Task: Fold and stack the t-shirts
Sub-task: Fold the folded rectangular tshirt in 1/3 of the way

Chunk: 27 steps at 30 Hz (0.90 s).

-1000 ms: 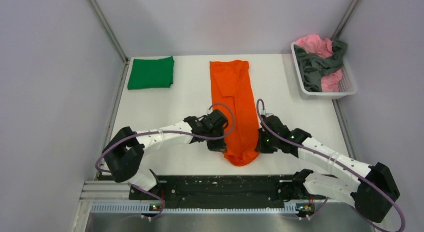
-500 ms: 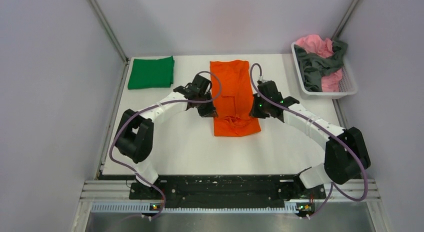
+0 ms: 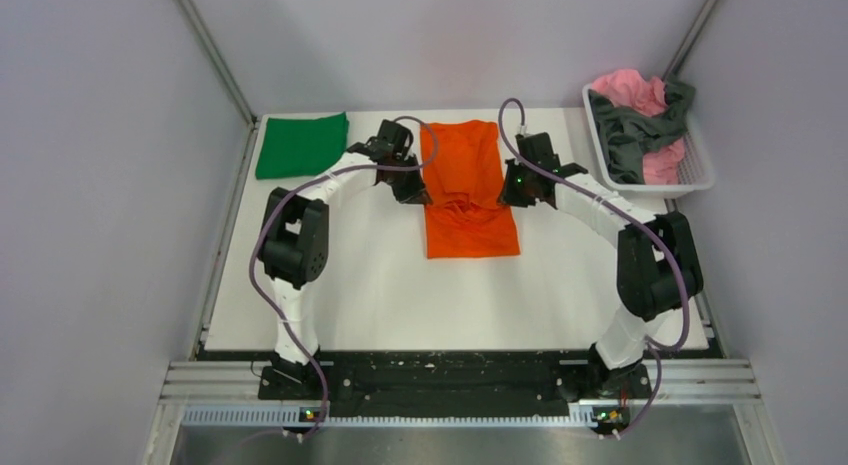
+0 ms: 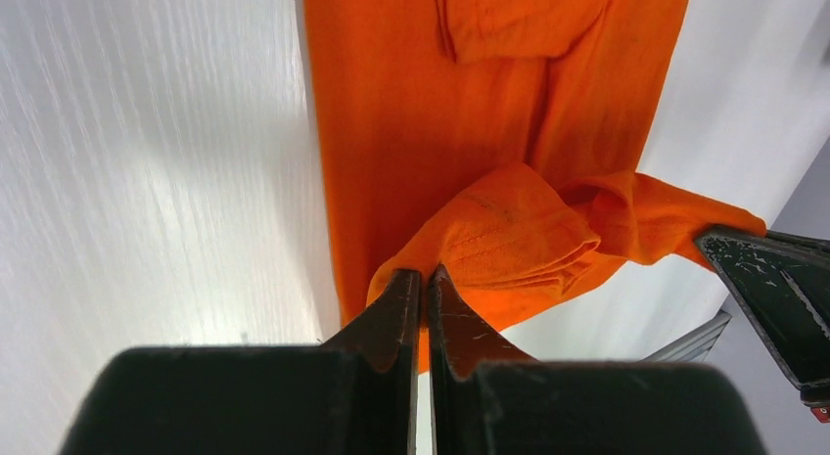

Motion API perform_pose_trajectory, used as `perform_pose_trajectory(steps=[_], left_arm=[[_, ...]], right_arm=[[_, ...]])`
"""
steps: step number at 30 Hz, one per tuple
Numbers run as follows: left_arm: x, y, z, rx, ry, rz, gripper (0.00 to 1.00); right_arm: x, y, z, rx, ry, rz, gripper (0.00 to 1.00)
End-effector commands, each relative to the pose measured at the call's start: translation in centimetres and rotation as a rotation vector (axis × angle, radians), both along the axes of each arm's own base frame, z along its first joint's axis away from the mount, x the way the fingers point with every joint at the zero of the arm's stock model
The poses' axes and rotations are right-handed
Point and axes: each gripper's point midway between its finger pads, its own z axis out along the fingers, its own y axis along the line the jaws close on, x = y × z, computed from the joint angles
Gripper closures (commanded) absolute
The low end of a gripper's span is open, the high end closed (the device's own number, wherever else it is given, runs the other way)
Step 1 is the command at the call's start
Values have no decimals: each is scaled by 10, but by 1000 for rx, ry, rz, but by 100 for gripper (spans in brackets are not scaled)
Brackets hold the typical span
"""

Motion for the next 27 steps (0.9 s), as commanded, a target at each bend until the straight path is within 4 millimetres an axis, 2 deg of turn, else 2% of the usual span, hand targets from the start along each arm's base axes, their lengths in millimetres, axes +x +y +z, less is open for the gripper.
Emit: perform_pose_trajectory(steps=[1,2,6,8,9,10,11,12,14,16,18,21,24,27], left_arm=[[20,-3,4,-18,-24,-44,93],[24,0,2,-16,-23,-42,89],[53,9,3,-3,-76,-37,50],[73,14,17,-23,-106,-33,34],[80,18,25,-24,-117,-22,26],[85,21,35,-23,-132,-15,21],[86,24,44,-18,-156,-13,7],[85,25,52,-18,-184,-16,2],[75,26,60,-32,-210,-27,1],[56,28,56,-50,-197,-35,1],[34,31,46,-55,-152,-38,1],[-8,33,25,-40,-72,-49,1],[-45,24,12,-42,-27,-71,1],[-76,14,-1,-44,19,-86,1]], right_arm=[[37,3,15,36,-80,16,100],[42,5,11,42,-83,27,100],[76,0,-1,40,-92,4,79],[96,-7,3,38,-112,-29,52],[104,-10,10,47,-123,-40,42],[105,-10,15,52,-130,-39,36],[104,-10,20,52,-139,-30,30],[100,-10,26,57,-155,-15,23],[84,-9,27,76,-161,12,8],[63,-6,24,102,-155,49,2],[39,-7,15,107,-126,76,1],[2,-21,-8,73,-50,63,1],[-31,-33,-20,54,-5,40,3],[-55,-37,-28,64,39,36,4]])
